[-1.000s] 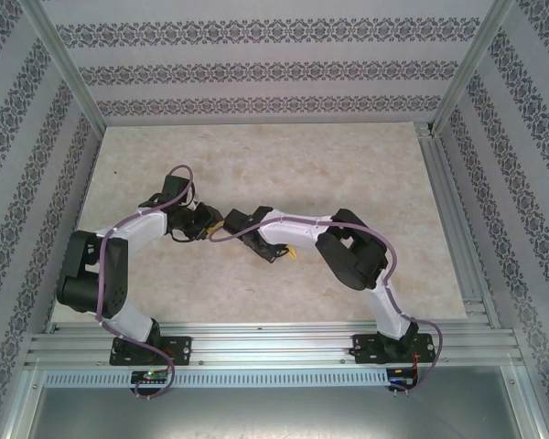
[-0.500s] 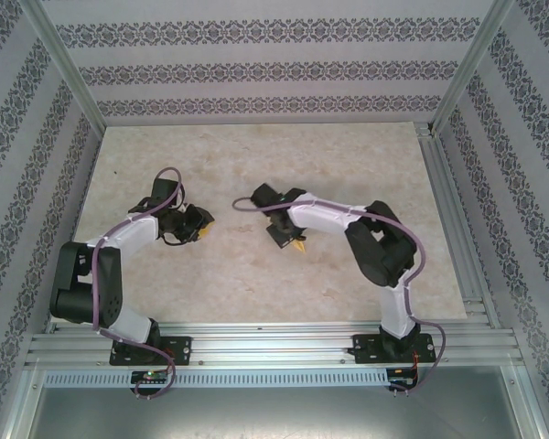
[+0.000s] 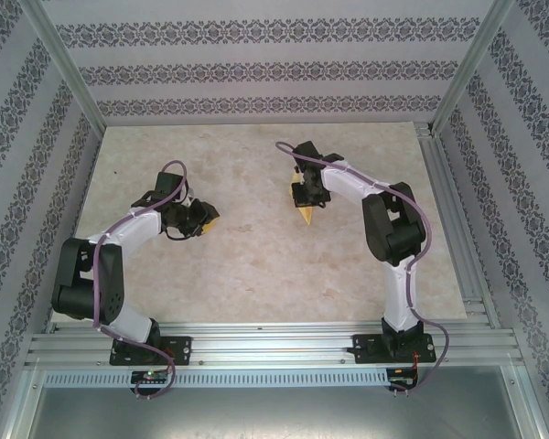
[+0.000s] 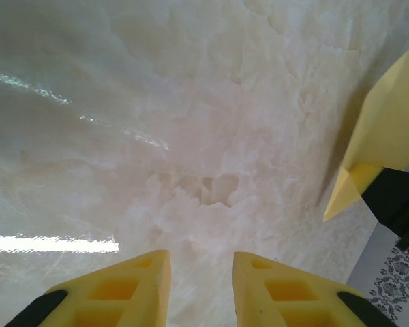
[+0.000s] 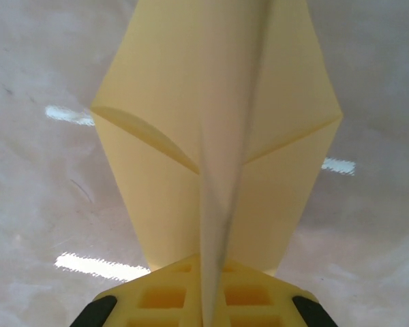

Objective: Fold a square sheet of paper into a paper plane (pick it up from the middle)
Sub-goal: Move a paper plane to the center of the table.

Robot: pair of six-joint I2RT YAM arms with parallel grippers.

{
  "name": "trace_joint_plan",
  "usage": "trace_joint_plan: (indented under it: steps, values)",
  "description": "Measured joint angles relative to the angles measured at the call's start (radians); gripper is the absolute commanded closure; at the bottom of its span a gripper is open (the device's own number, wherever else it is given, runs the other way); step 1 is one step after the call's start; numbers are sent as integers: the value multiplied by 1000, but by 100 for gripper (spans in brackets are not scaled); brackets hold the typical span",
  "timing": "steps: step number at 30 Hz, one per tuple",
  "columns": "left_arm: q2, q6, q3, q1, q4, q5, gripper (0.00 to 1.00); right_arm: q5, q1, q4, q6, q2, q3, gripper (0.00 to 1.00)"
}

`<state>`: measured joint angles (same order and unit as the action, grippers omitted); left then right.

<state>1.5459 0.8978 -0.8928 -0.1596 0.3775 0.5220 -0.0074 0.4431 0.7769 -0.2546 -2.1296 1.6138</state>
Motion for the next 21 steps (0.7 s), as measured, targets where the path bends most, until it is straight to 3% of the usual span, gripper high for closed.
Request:
trace_joint_plan:
  steps: [5, 7, 16, 20, 21]
  values:
    - [3, -5, 0, 0, 8, 7, 68, -3, 0, 17, -10, -48, 26, 90]
    - [6, -7, 0, 0, 8, 12, 68, -6, 0, 24, -11, -55, 29, 79]
    - [11, -12, -10, -1, 18, 15, 68, -2, 2, 85, -11, -10, 42, 55]
    - [11, -26, -31, -1, 26, 14, 67, 29, 2, 133, -2, 112, 61, 37]
    - [11, -28, -34, -1, 27, 14, 67, 42, 2, 137, 3, 152, 61, 8]
